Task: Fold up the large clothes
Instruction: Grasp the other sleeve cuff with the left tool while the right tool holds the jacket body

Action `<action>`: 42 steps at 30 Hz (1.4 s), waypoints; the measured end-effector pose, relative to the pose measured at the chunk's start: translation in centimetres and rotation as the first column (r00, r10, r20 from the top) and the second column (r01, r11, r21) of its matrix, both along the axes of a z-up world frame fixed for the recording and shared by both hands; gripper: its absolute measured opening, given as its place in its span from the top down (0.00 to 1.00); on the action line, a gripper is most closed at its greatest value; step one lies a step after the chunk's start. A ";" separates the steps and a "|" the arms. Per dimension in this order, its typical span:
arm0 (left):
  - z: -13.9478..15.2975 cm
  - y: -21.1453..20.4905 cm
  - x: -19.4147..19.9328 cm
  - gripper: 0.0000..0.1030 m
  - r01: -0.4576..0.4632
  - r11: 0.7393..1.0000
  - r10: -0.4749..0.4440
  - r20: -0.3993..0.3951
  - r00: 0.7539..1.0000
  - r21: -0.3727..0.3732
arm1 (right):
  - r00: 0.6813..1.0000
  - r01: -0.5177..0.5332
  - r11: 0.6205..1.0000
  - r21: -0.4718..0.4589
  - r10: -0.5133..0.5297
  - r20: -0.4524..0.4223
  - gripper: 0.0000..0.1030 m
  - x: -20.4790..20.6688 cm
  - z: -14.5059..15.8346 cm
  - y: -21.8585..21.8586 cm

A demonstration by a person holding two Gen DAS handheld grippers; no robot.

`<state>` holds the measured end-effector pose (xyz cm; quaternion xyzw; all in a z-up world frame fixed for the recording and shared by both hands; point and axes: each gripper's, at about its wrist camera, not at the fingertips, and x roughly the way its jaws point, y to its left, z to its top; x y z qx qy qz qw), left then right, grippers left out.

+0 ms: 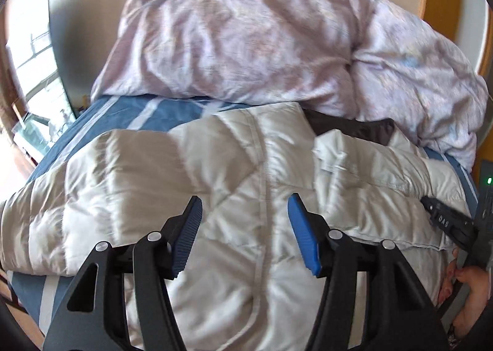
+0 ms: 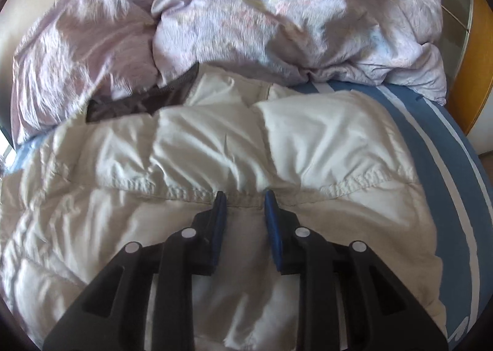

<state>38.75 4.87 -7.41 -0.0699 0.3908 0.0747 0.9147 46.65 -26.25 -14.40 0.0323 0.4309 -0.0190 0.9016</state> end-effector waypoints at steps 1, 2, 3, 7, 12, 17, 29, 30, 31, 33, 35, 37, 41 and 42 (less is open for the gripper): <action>-0.1 0.7 -0.2 0.43 -0.016 1.000 0.016 -0.002 1.000 -0.007 | 1.000 -0.005 1.000 -0.019 0.005 -0.001 0.74 0.1 -0.3 0.3; -0.1 1.7 -0.5 0.42 -0.039 0.999 0.039 -0.005 0.999 -0.014 | 1.000 -0.006 0.999 -0.037 0.006 0.004 0.74 0.1 -0.7 0.5; -0.3 2.5 -0.7 0.40 -0.057 0.998 0.057 -0.009 0.998 -0.017 | 1.000 -0.005 0.999 -0.046 0.005 0.006 0.74 0.1 -0.8 0.6; -0.8 5.3 -1.8 0.35 -0.126 0.992 0.125 -0.022 0.992 -0.019 | 1.000 -0.003 0.998 -0.067 0.003 0.003 0.74 0.2 -0.8 0.8; -1.8 8.9 -3.5 0.35 -0.213 0.976 0.211 -0.047 0.976 -0.045 | 1.000 -0.003 0.997 -0.073 0.003 0.004 0.74 0.2 -0.8 0.9; -2.5 12.2 -5.8 0.33 -0.314 0.948 0.311 -0.057 0.949 -0.056 | 1.000 -0.002 0.998 -0.070 0.003 0.004 0.74 0.2 -0.7 1.0; -3.9 20.5 -13.4 0.23 -0.638 0.749 0.631 -0.099 0.769 -0.178 | 1.000 -0.002 0.998 -0.066 0.002 0.005 0.74 0.1 -0.7 0.9; -4.0 20.9 -13.9 0.23 -0.657 0.733 0.651 -0.100 0.753 -0.176 | 1.000 -0.002 0.998 -0.066 0.002 0.005 0.74 0.1 -0.7 0.9; -4.2 21.5 -14.3 0.23 -0.679 0.711 0.673 -0.103 0.733 -0.183 | 1.000 -0.002 0.998 -0.065 0.002 0.006 0.74 0.1 -0.7 0.9; -4.9 22.4 -14.9 0.24 -0.709 0.671 0.702 -0.123 0.701 -0.217 | 1.000 -0.002 0.998 -0.066 0.002 0.005 0.74 0.1 -0.7 0.9; -5.7 23.4 -15.7 0.24 -0.739 0.622 0.730 -0.149 0.667 -0.260 | 1.000 -0.002 0.998 -0.065 0.002 0.005 0.74 0.1 -0.7 0.9; -6.4 24.0 -16.3 0.24 -0.751 0.592 0.742 -0.164 0.650 -0.293 | 1.000 -0.002 0.998 -0.066 0.002 0.005 0.74 0.1 -0.8 0.9; -6.6 24.9 -16.4 0.24 -0.744 0.561 0.762 -0.124 0.635 -0.363 | 1.000 -0.001 0.998 -0.064 0.002 0.006 0.74 0.1 -0.8 0.9; -6.5 25.0 -16.7 0.24 -0.745 0.551 0.770 -0.116 0.628 -0.376 | 1.000 -0.001 0.998 -0.065 0.002 0.006 0.74 0.1 -0.7 0.9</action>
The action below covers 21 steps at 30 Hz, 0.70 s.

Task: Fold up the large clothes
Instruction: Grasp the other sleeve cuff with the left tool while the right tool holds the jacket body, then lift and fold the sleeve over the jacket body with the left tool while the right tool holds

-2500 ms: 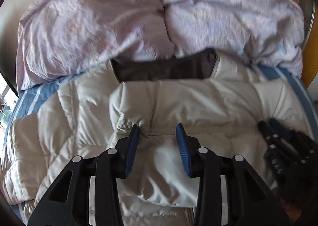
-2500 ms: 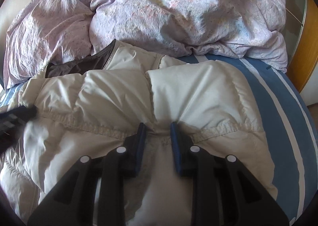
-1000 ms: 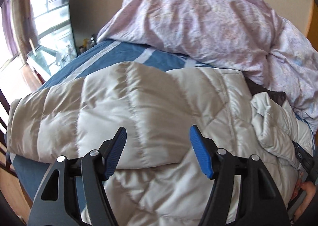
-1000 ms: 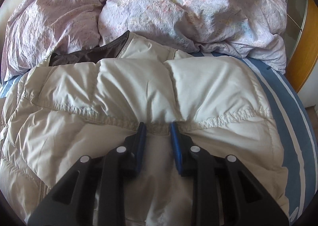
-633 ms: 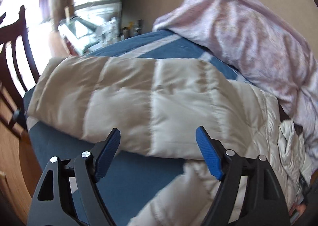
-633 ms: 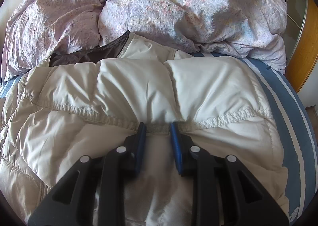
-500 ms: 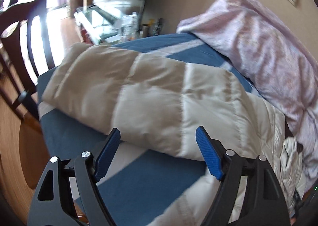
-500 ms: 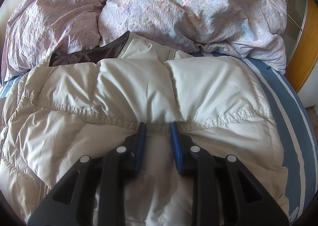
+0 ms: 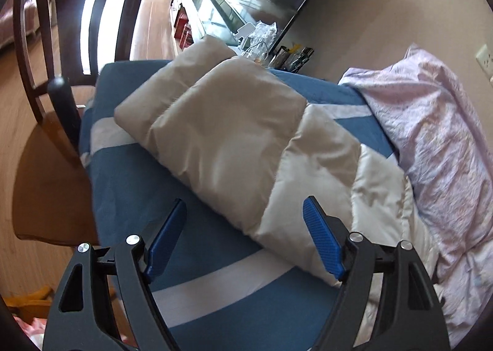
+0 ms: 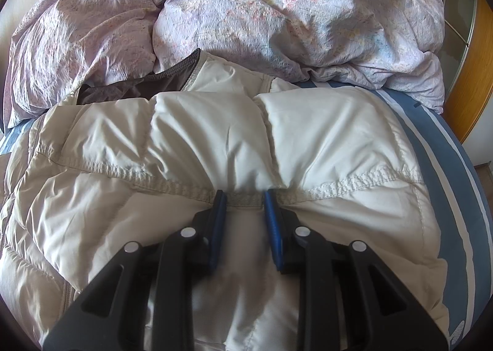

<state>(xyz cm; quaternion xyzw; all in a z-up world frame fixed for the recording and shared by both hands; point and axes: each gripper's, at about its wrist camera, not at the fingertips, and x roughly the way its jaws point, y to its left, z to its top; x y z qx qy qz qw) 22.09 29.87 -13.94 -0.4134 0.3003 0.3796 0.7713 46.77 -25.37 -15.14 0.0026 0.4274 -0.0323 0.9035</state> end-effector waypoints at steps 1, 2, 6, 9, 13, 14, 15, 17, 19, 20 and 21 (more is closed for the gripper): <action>0.0 0.2 0.2 0.24 -0.014 1.000 0.014 0.003 1.000 0.002 | 1.000 0.000 1.000 0.000 0.000 0.000 0.74 0.0 0.0 0.0; -0.1 0.4 0.4 0.24 -0.023 1.000 0.023 0.018 1.000 0.002 | 1.000 0.000 1.000 0.001 0.000 0.000 0.74 0.0 0.0 0.0; -0.2 1.1 1.0 0.29 -0.050 0.999 0.050 0.023 0.998 0.001 | 1.000 0.000 1.000 0.000 0.000 0.000 0.74 0.0 0.0 0.0; -0.3 1.6 1.1 0.45 -0.089 0.996 0.090 0.027 0.996 -0.016 | 1.000 0.000 1.000 0.001 0.000 0.000 0.74 0.0 0.1 0.0; -0.3 2.3 1.0 0.73 -0.115 0.993 0.115 0.028 0.993 -0.021 | 1.000 0.000 1.000 0.002 0.000 0.000 0.74 0.0 0.0 0.0; -0.3 2.3 0.9 0.80 -0.120 0.993 0.121 0.033 0.992 -0.022 | 1.000 0.000 1.000 0.001 0.000 0.000 0.74 0.0 0.0 0.0; -0.3 2.4 0.8 0.82 -0.125 0.992 0.126 0.038 0.991 -0.021 | 1.000 0.000 1.000 0.001 0.000 0.000 0.74 0.0 0.0 0.0; 0.0 2.3 0.8 0.89 -0.127 0.992 0.127 0.047 0.991 -0.017 | 1.000 0.000 1.000 0.003 0.000 0.000 0.74 0.0 0.0 0.0; 0.3 2.2 0.8 0.92 -0.126 0.992 0.127 0.060 0.990 -0.009 | 1.000 0.001 1.000 0.001 -0.001 0.000 0.74 0.0 0.0 -0.1; 0.7 2.1 0.9 0.93 -0.126 0.992 0.126 0.068 0.990 -0.004 | 1.000 0.001 1.000 0.001 -0.001 0.000 0.74 0.0 0.0 0.0; 1.1 2.0 0.9 0.93 -0.125 0.992 0.125 0.079 0.989 0.001 | 1.000 0.000 1.000 0.001 0.000 0.000 0.74 0.0 0.0 0.0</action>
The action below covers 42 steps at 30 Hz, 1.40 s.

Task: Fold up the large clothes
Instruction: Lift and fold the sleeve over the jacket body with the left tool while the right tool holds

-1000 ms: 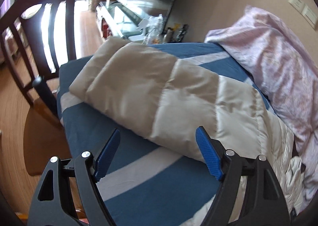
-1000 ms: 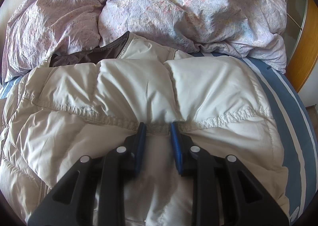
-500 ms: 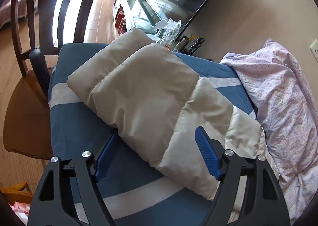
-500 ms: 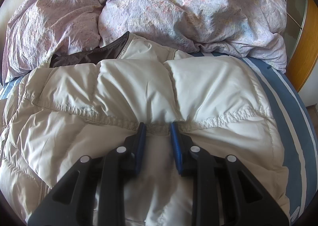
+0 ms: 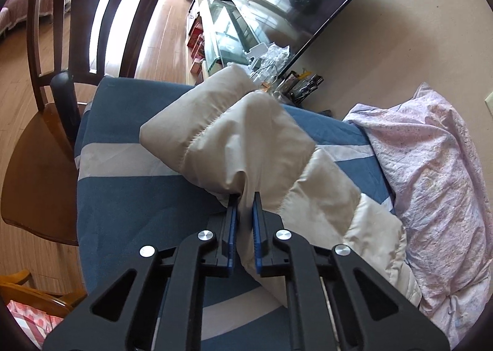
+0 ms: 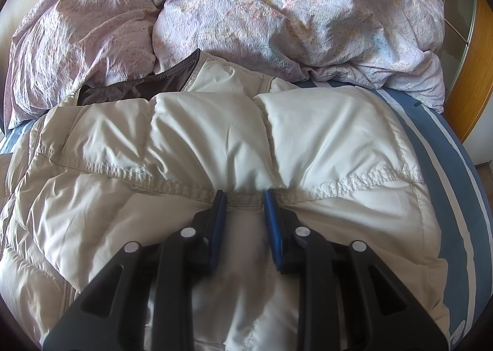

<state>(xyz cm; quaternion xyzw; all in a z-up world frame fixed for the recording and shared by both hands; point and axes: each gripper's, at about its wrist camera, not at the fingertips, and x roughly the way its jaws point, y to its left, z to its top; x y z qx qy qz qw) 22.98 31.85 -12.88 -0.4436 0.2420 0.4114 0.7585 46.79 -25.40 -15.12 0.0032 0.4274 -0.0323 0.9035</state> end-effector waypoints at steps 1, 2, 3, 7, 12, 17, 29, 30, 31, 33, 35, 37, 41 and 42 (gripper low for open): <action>0.3 -0.1 0.0 0.94 -0.001 1.000 0.001 0.009 1.000 0.006 | 1.000 0.000 1.000 0.000 0.000 0.000 0.74 0.0 0.0 0.0; 0.8 -0.2 0.0 0.94 -0.002 1.000 0.002 0.022 1.000 0.017 | 1.000 0.000 1.000 0.000 0.000 0.000 0.74 0.0 0.0 0.0; 1.3 -0.4 0.1 0.94 0.001 1.000 -0.002 0.034 0.999 0.031 | 1.000 0.000 1.000 0.000 0.000 0.000 0.74 0.0 0.0 0.0; 3.1 -1.6 0.8 0.95 0.035 0.995 -0.040 0.056 0.998 0.092 | 1.000 0.000 1.000 0.000 0.000 0.000 0.74 0.0 0.0 0.0; 5.7 -3.8 2.0 0.95 0.100 0.982 -0.116 0.100 0.988 0.159 | 1.000 0.000 1.000 -0.001 0.000 0.000 0.74 0.0 0.0 0.0; 7.9 -6.7 3.7 0.96 0.193 0.954 -0.226 0.130 0.965 0.231 | 1.000 0.000 1.000 -0.001 0.000 0.000 0.74 0.0 0.0 0.0; 10.4 -16.0 9.4 0.96 0.465 0.800 -0.530 0.084 0.844 0.380 | 1.000 0.001 1.000 -0.003 -0.001 0.000 0.74 0.0 0.0 0.0; 10.5 -16.7 9.7 0.96 0.479 0.787 -0.547 0.079 0.834 0.388 | 1.000 0.001 1.000 -0.003 -0.001 0.000 0.74 0.0 0.0 0.0; 10.6 -17.6 10.0 0.96 0.497 0.771 -0.567 0.073 0.820 0.398 | 1.000 0.002 1.000 -0.004 -0.002 0.000 0.74 0.0 0.0 0.0; 10.8 -19.3 10.7 0.96 0.527 0.741 -0.602 0.064 0.796 0.417 | 1.000 0.002 1.000 -0.003 -0.002 0.000 0.74 0.1 0.0 0.1; 10.9 -21.0 11.3 0.96 0.556 0.709 -0.637 0.054 0.769 0.433 | 1.000 0.002 1.000 -0.003 -0.002 0.000 0.74 0.0 0.0 0.0; 10.9 -23.2 12.2 0.96 0.594 0.666 -0.680 0.039 0.732 0.452 | 1.000 0.002 1.000 -0.001 -0.002 0.001 0.74 0.0 0.0 0.1; 10.1 -26.9 13.5 0.96 0.662 0.585 -0.751 0.006 0.660 0.469 | 1.000 0.002 1.000 0.002 -0.002 0.001 0.74 0.0 0.0 0.1; 9.8 -27.9 13.8 0.96 0.680 0.560 -0.770 -0.007 0.638 0.473 | 1.000 0.003 1.000 0.002 -0.003 0.001 0.74 0.1 0.0 0.1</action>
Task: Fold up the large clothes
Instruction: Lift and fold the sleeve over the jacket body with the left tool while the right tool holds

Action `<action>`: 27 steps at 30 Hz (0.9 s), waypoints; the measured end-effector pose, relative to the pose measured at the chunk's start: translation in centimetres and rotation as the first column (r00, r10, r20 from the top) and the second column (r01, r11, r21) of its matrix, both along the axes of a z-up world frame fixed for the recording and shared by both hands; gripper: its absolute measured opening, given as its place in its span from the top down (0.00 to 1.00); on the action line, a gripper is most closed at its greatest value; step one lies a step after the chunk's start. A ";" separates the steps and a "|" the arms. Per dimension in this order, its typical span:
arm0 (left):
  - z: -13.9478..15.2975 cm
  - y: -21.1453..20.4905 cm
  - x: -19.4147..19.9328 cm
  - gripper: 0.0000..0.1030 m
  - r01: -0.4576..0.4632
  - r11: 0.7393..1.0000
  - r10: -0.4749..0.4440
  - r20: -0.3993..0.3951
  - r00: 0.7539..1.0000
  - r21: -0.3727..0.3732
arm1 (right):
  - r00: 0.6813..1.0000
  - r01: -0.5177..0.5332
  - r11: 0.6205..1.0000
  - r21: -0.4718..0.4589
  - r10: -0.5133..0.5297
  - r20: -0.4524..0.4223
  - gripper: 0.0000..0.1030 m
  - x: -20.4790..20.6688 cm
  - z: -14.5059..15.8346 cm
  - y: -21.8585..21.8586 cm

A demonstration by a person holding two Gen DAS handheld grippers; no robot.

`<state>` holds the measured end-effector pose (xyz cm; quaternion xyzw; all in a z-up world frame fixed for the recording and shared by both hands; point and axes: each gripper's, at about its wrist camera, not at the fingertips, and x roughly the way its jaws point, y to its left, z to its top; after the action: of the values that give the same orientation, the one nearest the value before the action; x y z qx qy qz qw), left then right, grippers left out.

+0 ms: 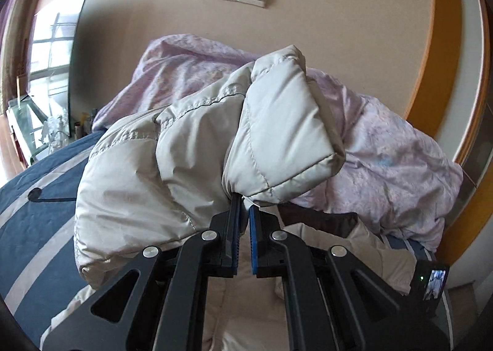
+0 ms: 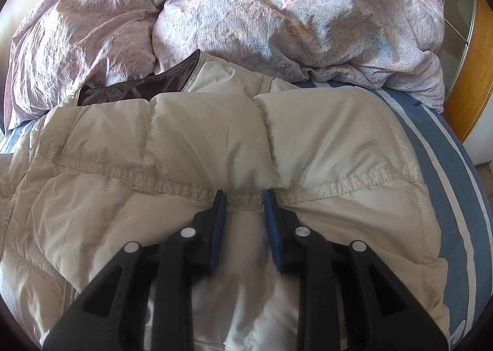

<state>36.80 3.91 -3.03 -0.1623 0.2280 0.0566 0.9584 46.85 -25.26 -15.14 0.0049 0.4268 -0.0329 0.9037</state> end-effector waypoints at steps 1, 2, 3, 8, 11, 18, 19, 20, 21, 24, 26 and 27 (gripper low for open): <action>-0.2 -0.7 0.3 0.96 0.020 1.000 -0.020 -0.004 1.000 0.008 | 1.000 0.000 1.000 0.001 0.000 0.000 0.74 0.0 0.0 0.0; -0.5 -1.8 0.7 0.96 0.051 0.999 -0.051 -0.011 0.999 0.018 | 1.000 0.000 1.000 0.001 0.000 0.000 0.74 0.0 0.0 0.0; -0.8 -2.6 0.9 0.96 0.070 0.997 -0.069 -0.018 0.997 0.022 | 1.000 0.000 1.000 0.002 0.000 0.000 0.74 0.0 0.0 0.0; -2.6 -6.9 2.3 0.96 0.171 0.984 -0.167 -0.067 0.984 0.052 | 1.000 0.001 1.000 0.006 -0.001 0.001 0.74 0.0 0.0 0.0; -3.3 -8.5 2.5 0.96 0.216 0.974 -0.210 -0.078 0.975 0.075 | 1.000 0.002 1.000 0.008 -0.002 0.002 0.74 0.0 0.0 0.0; -5.4 -11.2 3.2 0.96 0.342 0.935 -0.329 -0.132 0.935 0.089 | 1.000 0.004 1.000 0.013 -0.004 0.002 0.74 0.0 -0.1 0.0; -5.9 -11.4 3.4 0.96 0.357 0.930 -0.343 -0.148 0.928 0.083 | 1.000 0.004 1.000 0.014 -0.004 0.002 0.74 0.0 -0.1 0.0; -6.3 -11.5 3.6 0.96 0.366 0.927 -0.351 -0.162 0.922 0.077 | 1.000 0.004 1.000 0.014 -0.004 0.002 0.74 0.0 -0.1 -0.1; -6.7 -11.6 3.8 0.96 0.377 0.924 -0.359 -0.179 0.916 0.073 | 1.000 0.004 1.000 0.014 -0.004 0.002 0.74 0.0 -0.1 0.0; -7.7 -11.6 4.1 0.96 0.403 0.914 -0.385 -0.205 0.900 0.053 | 1.000 0.005 1.000 0.013 -0.005 0.002 0.74 0.0 0.0 -0.1; -8.1 -11.6 4.0 0.96 0.419 0.907 -0.400 -0.215 0.891 0.051 | 1.000 0.005 1.000 0.013 -0.005 0.002 0.74 0.0 0.0 0.0; -8.2 -11.8 3.9 0.96 0.423 0.904 -0.402 -0.219 0.889 0.056 | 1.000 0.005 1.000 0.013 -0.005 0.002 0.74 0.0 0.0 0.0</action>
<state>40.73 -7.87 -11.25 -0.0545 0.3503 -0.1206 0.9272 46.87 -25.25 -15.14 0.0117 0.4261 -0.0324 0.9040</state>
